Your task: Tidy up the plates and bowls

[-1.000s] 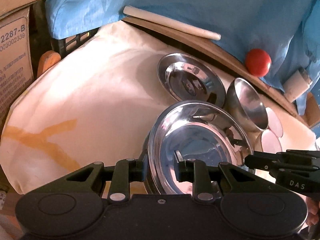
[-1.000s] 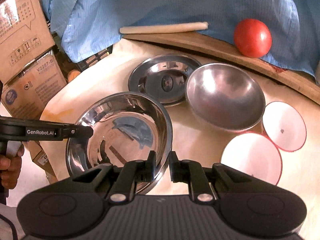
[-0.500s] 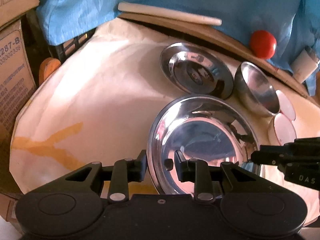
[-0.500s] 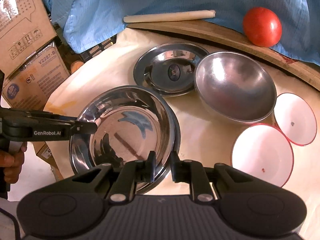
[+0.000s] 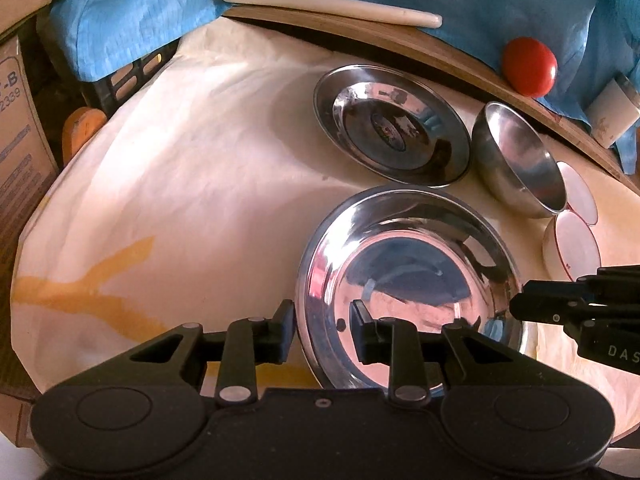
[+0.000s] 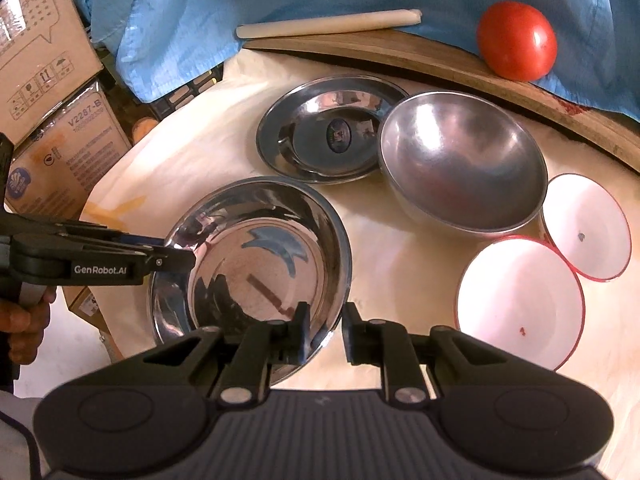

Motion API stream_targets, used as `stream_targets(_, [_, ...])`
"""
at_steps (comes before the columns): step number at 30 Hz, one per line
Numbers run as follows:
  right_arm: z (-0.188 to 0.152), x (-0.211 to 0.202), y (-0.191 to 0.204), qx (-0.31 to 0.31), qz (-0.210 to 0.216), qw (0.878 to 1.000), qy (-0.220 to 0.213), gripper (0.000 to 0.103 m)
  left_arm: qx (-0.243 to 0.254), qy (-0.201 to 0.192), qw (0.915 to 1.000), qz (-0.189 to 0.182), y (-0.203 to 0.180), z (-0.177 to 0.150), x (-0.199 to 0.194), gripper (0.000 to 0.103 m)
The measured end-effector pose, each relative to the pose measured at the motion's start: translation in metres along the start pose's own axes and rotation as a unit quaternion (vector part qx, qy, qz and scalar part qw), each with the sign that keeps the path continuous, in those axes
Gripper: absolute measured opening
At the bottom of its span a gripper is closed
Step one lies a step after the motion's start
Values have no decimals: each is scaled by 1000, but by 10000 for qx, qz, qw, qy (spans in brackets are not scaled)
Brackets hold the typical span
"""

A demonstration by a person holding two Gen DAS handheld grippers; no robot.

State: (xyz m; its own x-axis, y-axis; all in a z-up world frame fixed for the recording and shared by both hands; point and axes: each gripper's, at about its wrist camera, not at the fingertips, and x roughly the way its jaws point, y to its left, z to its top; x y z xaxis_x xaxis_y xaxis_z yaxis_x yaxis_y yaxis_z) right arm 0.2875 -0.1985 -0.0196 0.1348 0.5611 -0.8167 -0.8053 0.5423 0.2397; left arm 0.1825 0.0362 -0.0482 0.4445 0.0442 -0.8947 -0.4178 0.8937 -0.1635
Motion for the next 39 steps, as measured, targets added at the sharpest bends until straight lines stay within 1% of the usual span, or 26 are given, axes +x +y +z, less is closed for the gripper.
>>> stream_targets(3, [0,-2,2,-18,27,10000,-32,26,-14,2,10000,-22,0,1,0,31])
stream_targets(5, [0,-3,2,-39,40,10000,-43,27,-25,-7,10000,-18,1,1,0,35])
stream_targets(7, [1,-3,2,-31,43,10000,-52,34,-55,-31,10000,-6,3,2,-1,48])
stream_targets(8, [1,-4,2,-22,39,10000,-60,40,-76,-54,10000,0,4,2,-2,52])
stream_targets(9, [1,-4,2,-14,32,10000,-73,48,-105,-85,9999,1,5,3,-3,59])
stream_targets(10, [1,-5,3,-4,25,10000,-91,51,-135,-115,9998,2,7,4,-4,65])
stream_targets(11, [1,-5,3,4,19,9999,-107,56,-165,-147,9998,10,9,5,-5,69])
stream_targets(12, [1,-6,3,10,12,9999,-122,61,-206,-178,9996,21,11,6,-6,75])
stream_targets(13, [2,-6,3,18,2,9999,-133,64,-257,-207,9995,24,13,7,-7,83])
stream_targets(14, [2,-6,4,31,-6,9999,-146,70,-308,-226,9993,18,16,8,-7,87])
stream_targets(15, [2,-6,4,44,-14,9999,-162,78,-359,-233,9991,15,18,10,-6,94])
stream_targets(16, [3,-7,4,61,-31,9998,-190,83,-412,-233,9989,29,21,12,-6,97])
stream_targets(17, [3,-7,3,75,-55,9997,-223,91,-478,-231,9986,50,24,14,-6,98])
stream_targets(19, [4,-9,2,99,-87,9994,-321,95,-614,-274,9977,74,30,19,-5,101])
stream_targets(21, [6,-9,2,112,-91,9992,-370,103,-729,-334,9967,91,35,25,-3,102])
stream_targets(24, [9,-11,3,66,-67,9991,-422,103,-860,-394,9955,41,39,36,0,102])
stream_targets(28, [19,-21,3,-15,65,9981,-617,103,-1032,-447,9936,-127,43,51,8,102])
stream_targets(31, [30,-31,1,-75,118,9967,-798,103,-1073,-489,9928,-221,43,63,15,102])
stream_targets(36, [57,-42,-7,-101,82,9941,-1073,103,-1110,-488,9920,-346,42,76,27,102])
stream_targets(39, [79,-39,-15,1,40,9938,-1112,103,-1110,-454,9919,-418,40,84,35,102])
